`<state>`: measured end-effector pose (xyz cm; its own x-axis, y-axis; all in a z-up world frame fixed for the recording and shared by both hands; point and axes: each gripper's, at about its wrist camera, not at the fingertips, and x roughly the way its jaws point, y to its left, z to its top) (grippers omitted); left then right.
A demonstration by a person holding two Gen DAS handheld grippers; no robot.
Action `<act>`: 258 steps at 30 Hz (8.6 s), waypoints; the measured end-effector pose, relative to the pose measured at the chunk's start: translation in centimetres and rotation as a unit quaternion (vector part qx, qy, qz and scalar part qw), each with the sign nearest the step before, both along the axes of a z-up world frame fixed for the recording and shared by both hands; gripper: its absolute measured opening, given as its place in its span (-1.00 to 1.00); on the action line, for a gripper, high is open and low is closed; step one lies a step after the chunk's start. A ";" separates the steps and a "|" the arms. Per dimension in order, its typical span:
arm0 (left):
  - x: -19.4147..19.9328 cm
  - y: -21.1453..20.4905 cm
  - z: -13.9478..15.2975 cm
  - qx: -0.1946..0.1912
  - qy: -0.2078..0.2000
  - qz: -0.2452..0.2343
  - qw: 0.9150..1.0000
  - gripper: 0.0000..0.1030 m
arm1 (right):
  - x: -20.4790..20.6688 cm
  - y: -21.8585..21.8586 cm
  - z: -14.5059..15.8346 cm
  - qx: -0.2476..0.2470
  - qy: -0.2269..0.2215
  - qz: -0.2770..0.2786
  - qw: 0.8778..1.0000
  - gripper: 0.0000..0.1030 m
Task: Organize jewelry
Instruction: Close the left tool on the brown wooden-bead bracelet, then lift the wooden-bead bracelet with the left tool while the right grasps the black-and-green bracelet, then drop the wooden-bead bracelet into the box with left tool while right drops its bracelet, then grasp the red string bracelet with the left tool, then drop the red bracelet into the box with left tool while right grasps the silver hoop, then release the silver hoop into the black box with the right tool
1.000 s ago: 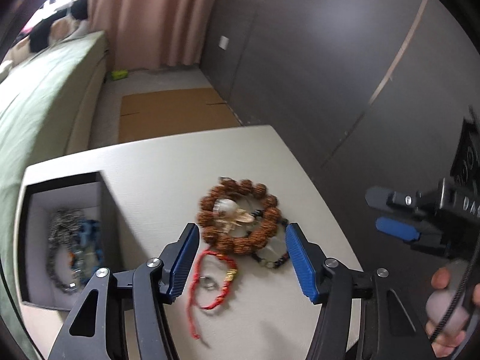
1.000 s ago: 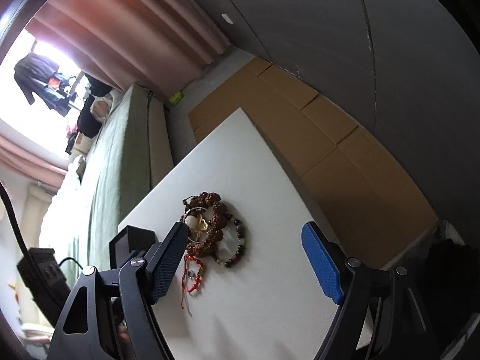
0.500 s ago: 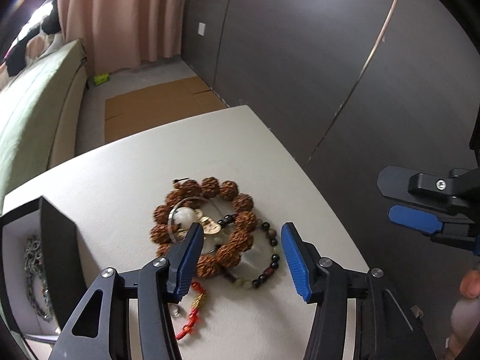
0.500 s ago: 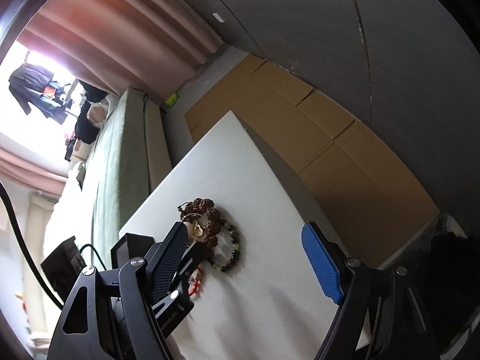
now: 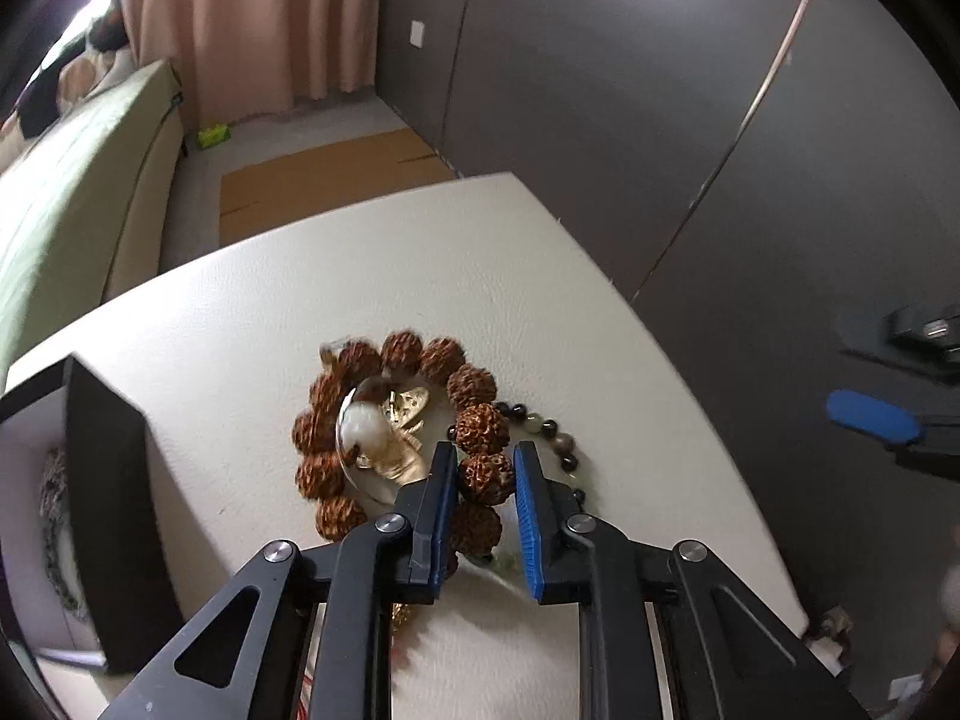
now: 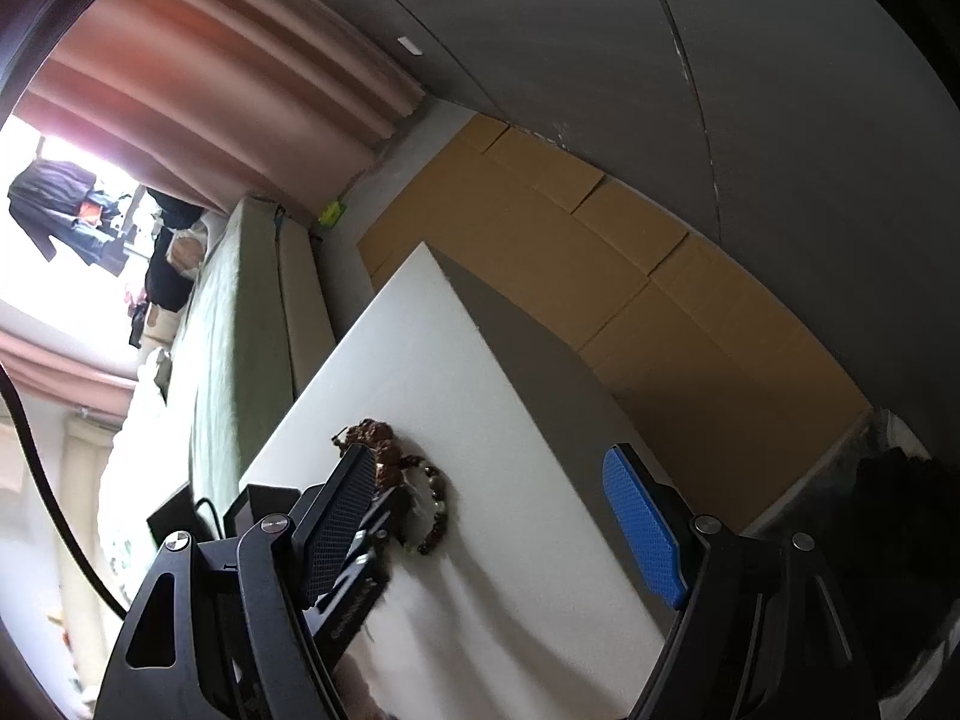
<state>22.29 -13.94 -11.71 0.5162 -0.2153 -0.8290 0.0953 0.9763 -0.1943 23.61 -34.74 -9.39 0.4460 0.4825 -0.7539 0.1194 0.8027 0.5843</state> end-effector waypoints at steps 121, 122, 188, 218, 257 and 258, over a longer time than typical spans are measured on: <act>-10.9 22.5 9.2 -0.148 -0.099 0.257 0.950 0.42 | -3.2 20.3 3.9 0.004 -0.139 0.180 0.974 0.27; -10.7 21.9 9.1 -0.145 -0.098 0.250 0.952 0.42 | -3.1 19.4 3.9 0.003 -0.136 0.175 0.975 0.29; -7.3 5.7 2.2 -0.043 -0.022 0.086 0.995 -0.87 | -3.0 7.0 -0.9 -0.058 0.000 0.102 0.993 0.43; -8.5 17.6 8.5 -0.140 -0.111 0.176 0.968 -0.87 | 0.1 18.0 -4.0 -0.216 -0.023 0.217 0.952 -0.87; -11.0 25.3 8.6 -0.162 -0.125 0.281 0.938 0.24 | -4.3 23.6 4.0 0.074 -0.173 0.255 0.948 -0.93; -11.3 25.6 8.7 -0.163 -0.126 0.285 0.936 0.24 | -4.2 24.1 3.9 0.086 -0.173 0.262 0.945 -0.93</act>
